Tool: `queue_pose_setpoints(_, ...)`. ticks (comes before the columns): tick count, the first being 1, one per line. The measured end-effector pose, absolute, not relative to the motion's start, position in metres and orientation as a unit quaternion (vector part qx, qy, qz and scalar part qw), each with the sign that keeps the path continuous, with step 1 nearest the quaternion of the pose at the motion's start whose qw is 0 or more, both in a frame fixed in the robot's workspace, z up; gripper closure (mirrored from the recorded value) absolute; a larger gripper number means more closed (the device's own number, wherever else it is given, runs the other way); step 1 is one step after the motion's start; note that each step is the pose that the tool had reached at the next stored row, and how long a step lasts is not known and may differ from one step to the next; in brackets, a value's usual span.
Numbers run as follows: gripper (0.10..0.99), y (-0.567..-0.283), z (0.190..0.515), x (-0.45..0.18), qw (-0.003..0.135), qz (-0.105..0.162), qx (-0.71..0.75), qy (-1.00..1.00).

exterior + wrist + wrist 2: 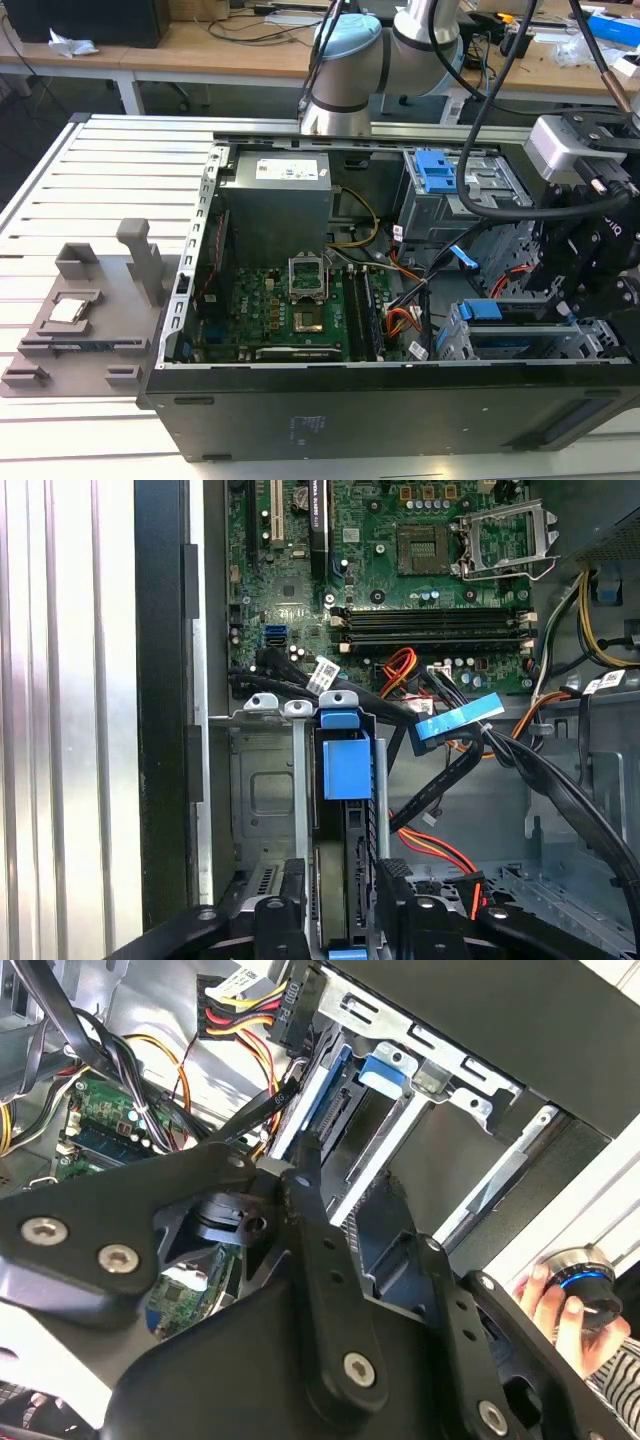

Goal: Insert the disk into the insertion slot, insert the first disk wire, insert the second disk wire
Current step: 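Insert the first disk wire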

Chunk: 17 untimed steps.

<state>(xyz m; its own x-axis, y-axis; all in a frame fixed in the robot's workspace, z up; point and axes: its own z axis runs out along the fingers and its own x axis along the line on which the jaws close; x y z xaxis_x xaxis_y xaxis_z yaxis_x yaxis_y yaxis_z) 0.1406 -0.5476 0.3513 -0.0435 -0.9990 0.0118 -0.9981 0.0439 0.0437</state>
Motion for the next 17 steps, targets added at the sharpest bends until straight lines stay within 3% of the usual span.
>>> queue_pose_setpoints(17,0.667,-0.513,0.363,0.146,0.022,-0.009,0.707,-0.707)
